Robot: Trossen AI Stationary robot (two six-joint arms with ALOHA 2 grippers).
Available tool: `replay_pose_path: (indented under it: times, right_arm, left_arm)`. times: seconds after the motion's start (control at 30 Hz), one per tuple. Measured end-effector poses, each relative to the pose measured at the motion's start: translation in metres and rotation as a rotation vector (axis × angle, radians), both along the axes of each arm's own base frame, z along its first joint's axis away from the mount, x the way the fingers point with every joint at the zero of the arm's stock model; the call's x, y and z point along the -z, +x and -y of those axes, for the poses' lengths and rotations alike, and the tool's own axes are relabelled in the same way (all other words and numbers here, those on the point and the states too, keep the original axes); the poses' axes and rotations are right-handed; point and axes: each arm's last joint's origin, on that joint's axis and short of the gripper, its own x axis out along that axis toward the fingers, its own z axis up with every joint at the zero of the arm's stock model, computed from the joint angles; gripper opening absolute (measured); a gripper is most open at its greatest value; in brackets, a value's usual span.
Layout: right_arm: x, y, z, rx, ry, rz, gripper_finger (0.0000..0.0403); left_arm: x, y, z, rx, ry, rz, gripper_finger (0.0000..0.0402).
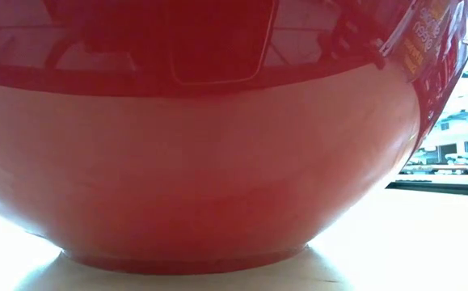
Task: Nest bowls inside each other
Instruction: Stack the green bowl on top of the orange bowl
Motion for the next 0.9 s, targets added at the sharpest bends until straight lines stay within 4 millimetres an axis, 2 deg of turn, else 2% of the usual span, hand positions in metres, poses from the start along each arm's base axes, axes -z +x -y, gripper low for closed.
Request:
replay_pose_path:
  times: [0.13, 0.27, 0.43, 0.63, 0.9]
  right_arm:
    - [0.000, 0.001, 0.000, -0.021, 0.005, 0.005, 0.0028]
    - [-0.001, 0.002, -0.001, -0.078, 0.020, 0.012, 0.0027]
    - [-0.013, 0.008, -0.006, -0.169, 0.001, 0.015, 0.0027]
    - [-0.034, 0.018, -0.021, -0.276, -0.024, -0.005, 0.0027]
    - [-0.074, 0.027, -0.044, -0.372, -0.047, -0.031, 0.0027]
  left_arm:
    - [0.000, 0.000, 0.001, 0.021, 0.000, -0.001, 0.0185]
    - [-0.004, -0.004, 0.005, 0.076, 0.036, 0.014, 0.0185]
    - [-0.009, -0.011, 0.019, 0.136, 0.103, 0.042, 0.0185]
    - [-0.008, -0.020, 0.036, 0.234, 0.138, 0.019, 0.0185]
    - [-0.023, -0.025, 0.057, 0.343, 0.186, 0.174, 0.0185]
